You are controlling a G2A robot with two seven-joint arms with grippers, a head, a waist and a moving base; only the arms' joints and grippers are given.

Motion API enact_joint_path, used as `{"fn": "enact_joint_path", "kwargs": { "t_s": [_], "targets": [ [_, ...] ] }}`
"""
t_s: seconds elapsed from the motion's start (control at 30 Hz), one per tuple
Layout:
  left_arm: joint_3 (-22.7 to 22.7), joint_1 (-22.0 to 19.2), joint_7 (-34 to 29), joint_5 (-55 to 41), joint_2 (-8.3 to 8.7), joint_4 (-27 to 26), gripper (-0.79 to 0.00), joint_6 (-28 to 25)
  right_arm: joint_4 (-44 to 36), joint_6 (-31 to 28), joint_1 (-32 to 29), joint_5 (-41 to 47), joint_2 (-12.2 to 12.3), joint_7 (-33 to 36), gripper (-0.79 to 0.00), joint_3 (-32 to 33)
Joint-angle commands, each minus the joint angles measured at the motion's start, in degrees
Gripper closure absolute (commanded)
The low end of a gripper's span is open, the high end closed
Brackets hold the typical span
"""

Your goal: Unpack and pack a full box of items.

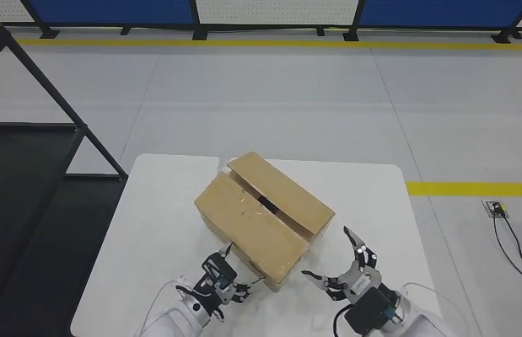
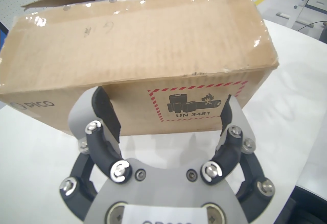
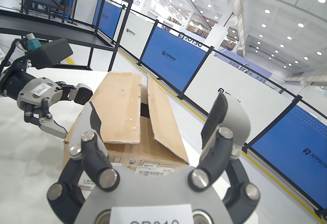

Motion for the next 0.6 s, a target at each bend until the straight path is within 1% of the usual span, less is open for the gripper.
{"fn": "enact_joint_path", "kwargs": {
  "t_s": [0.0,0.1,0.13,0.3,0.4,0.57],
  "targets": [
    [-0.15,0.00,0.39,-1.59,-0.06,-0.16,-0.785,0.31,-0.57,-0.30,-0.27,0.30,0.07,0.49,-0.785,-0.03],
    [-2.18,0.97,1.28,-3.41,0.13,-0.78,-0.785,0.89,-1.73,-0.22,-0.37,1.27,0.05,3.69,-0.785,-0.24],
    [-3.28,1.53,1.72,-4.08,0.26,-1.12,-0.785,1.01,-1.73,-0.22,-0.37,1.27,0.05,3.69,-0.785,-0.24],
    [-10.38,5.47,4.26,-8.80,1.01,-3.15,-0.785,0.96,-1.73,-0.22,-0.37,1.27,0.05,3.69,-0.785,-0.24],
    [-15.04,7.34,5.40,-12.06,1.40,-3.39,-0.785,0.88,-1.88,-0.35,-0.46,1.11,0.04,4.44,-0.785,-0.64],
    [-20.85,7.79,6.00,-16.19,1.81,-2.39,-0.785,1.28,-2.39,-0.20,-1.21,-0.20,0.01,8.81,-0.785,-2.91]
  ]
}}
